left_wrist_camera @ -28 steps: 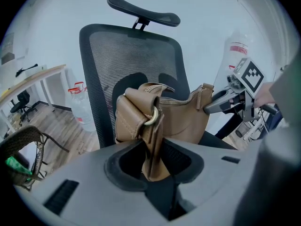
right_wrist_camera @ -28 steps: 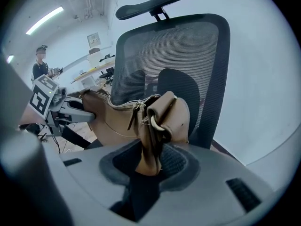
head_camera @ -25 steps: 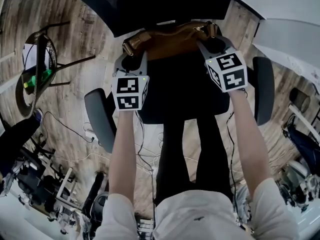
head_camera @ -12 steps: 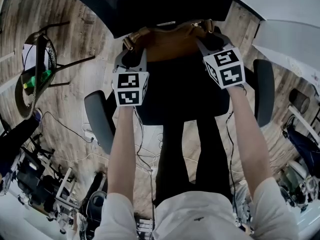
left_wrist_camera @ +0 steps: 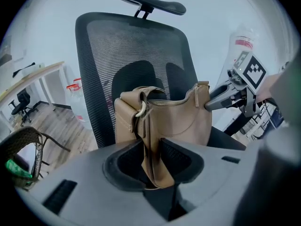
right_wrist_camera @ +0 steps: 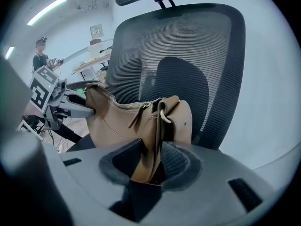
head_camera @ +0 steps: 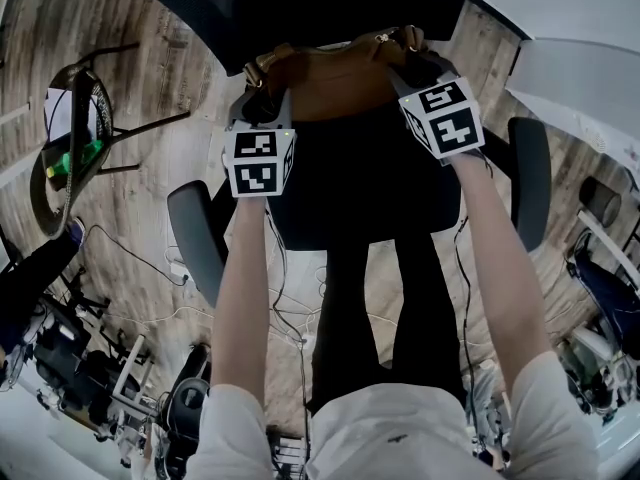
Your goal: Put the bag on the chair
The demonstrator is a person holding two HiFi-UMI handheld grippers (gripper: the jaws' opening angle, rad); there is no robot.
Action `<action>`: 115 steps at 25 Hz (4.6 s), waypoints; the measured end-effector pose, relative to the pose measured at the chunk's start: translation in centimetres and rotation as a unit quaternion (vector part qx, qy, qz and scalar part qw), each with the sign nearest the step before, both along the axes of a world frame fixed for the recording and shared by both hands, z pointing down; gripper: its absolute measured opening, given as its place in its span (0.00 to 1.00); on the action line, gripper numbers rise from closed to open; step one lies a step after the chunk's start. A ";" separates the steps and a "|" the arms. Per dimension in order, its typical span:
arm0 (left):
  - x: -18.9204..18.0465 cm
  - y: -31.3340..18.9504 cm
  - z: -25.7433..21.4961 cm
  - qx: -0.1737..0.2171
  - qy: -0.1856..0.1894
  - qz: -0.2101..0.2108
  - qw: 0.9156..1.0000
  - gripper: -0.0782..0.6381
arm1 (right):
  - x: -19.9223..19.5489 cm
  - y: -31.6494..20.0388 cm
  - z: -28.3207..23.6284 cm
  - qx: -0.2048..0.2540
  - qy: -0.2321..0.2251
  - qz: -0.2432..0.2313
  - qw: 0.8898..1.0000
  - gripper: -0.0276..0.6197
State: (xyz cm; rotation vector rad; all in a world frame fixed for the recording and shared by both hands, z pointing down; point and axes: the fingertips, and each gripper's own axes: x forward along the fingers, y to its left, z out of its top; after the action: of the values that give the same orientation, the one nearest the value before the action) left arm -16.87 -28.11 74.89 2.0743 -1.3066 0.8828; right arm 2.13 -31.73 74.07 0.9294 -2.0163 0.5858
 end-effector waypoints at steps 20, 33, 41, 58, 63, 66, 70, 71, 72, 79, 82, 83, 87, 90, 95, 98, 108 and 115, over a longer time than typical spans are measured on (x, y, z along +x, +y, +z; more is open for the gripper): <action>0.2 -1.8 0.3 0.007 0.009 -0.014 1.000 0.29 | 0.1 -1.8 0.5 -0.014 -0.010 0.018 1.000 0.26; 0.2 -2.3 0.5 -0.001 0.002 -0.013 1.000 0.35 | -0.8 -2.1 0.2 -0.018 -0.029 0.024 0.999 0.46; 0.4 -2.4 0.6 -0.003 0.001 -0.016 1.000 0.38 | -0.9 -2.1 -0.1 -0.023 -0.034 0.025 0.999 0.51; -0.4 -1.8 -0.9 0.005 0.011 -0.022 1.000 0.44 | -1.3 -1.5 -2.1 -0.011 -0.030 0.040 0.999 0.57; 0.2 -1.5 -3.5 0.015 0.024 -0.018 0.999 0.44 | -1.1 -0.9 -4.5 0.004 -0.026 0.040 0.999 0.60; 0.4 -0.8 -5.1 0.024 0.032 -0.014 0.999 0.44 | -1.8 -0.4 -6.4 0.030 -0.034 0.030 0.999 0.57; 0.7 0.5 -6.9 0.033 0.033 -0.004 0.999 0.44 | -2.4 1.1 -8.4 0.032 -0.042 0.022 0.998 0.55; 0.8 0.9 -7.3 0.032 0.032 0.000 0.999 0.44 | -2.5 1.6 -8.9 0.031 -0.043 0.021 0.998 0.55; 0.9 1.4 -7.7 0.032 0.032 0.003 0.999 0.44 | -2.6 2.0 -9.3 0.031 -0.044 0.022 0.998 0.55; 1.7 4.5 -11.5 0.033 0.036 0.010 0.999 0.44 | -4.1 5.2 -12.0 0.023 -0.064 0.024 0.997 0.55; 1.9 5.5 -13.0 0.036 0.037 0.011 0.999 0.44 | -4.5 6.6 -13.1 0.017 -0.072 0.026 0.997 0.54; 1.9 5.9 -13.5 0.036 0.038 0.011 0.999 0.44 | -4.5 7.2 -13.4 0.017 -0.073 0.025 0.997 0.54; 2.5 7.4 -15.4 0.039 0.043 0.006 0.998 0.44 | -4.1 9.3 -15.1 0.019 -0.081 0.025 0.996 0.52; 3.2 8.8 -16.4 0.024 0.050 0.007 0.998 0.49 | -3.4 10.9 -16.2 0.018 -0.082 0.027 0.996 0.50; 4.1 10.8 -18.7 0.019 0.053 -0.001 0.998 0.49 | -2.8 13.7 -18.4 0.021 -0.083 0.019 0.996 0.49; 5.0 12.3 -20.5 0.030 0.052 -0.004 0.998 0.49 | -2.0 15.4 -19.7 0.030 -0.087 0.018 0.996 0.46; 8.3 19.5 -26.3 0.065 0.050 -0.020 0.996 0.49 | 0.2 22.0 -25.1 0.059 -0.118 0.005 0.991 0.44; 10.9 24.5 -30.0 0.090 0.053 -0.028 0.994 0.49 | 1.9 27.1 -29.0 0.087 -0.138 -0.008 0.987 0.42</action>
State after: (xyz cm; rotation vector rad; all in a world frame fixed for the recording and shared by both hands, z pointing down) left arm -5.96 -3.62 44.92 2.1763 -1.4255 0.6418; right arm 4.00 -4.66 45.07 0.9774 -2.3513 0.5608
